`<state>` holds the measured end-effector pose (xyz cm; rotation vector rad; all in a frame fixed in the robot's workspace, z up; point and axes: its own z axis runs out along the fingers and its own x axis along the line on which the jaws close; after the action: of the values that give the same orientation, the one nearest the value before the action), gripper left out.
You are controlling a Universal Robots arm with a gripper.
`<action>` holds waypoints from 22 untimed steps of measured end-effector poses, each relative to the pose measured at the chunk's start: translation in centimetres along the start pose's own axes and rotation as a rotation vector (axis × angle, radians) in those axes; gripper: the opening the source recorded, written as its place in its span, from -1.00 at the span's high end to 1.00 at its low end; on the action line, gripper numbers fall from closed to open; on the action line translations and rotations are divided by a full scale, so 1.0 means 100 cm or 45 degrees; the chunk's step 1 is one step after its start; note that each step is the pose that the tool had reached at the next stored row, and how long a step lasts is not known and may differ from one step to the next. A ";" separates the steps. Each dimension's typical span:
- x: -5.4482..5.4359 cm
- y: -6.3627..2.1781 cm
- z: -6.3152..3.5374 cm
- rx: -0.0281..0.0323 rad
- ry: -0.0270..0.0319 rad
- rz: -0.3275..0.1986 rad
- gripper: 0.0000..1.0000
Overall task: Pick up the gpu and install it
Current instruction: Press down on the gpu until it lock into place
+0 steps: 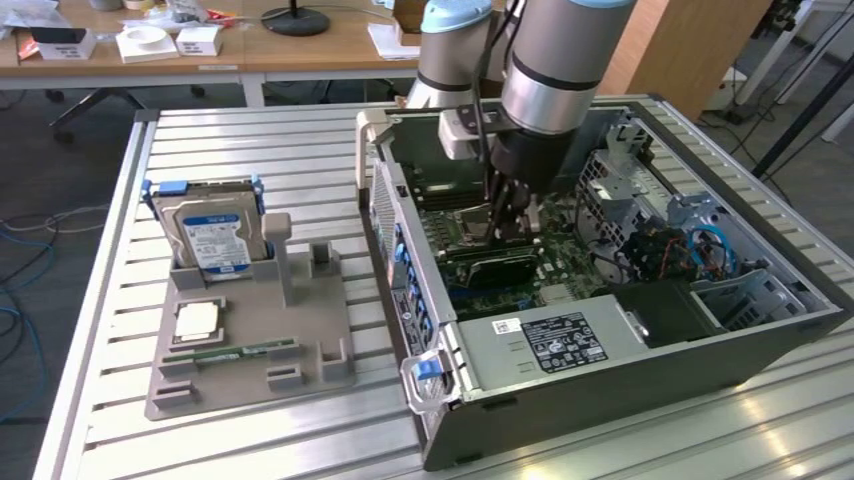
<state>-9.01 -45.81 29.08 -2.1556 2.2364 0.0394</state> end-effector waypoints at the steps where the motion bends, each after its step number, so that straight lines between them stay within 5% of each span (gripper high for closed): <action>1: 0.000 0.0000 -0.0026 0.0000 0.0001 0.000 0.80; 22: -0.002 -0.0004 -0.0433 0.0000 0.0001 0.000 0.80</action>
<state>-9.00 -45.81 33.42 -2.1557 2.2364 0.0393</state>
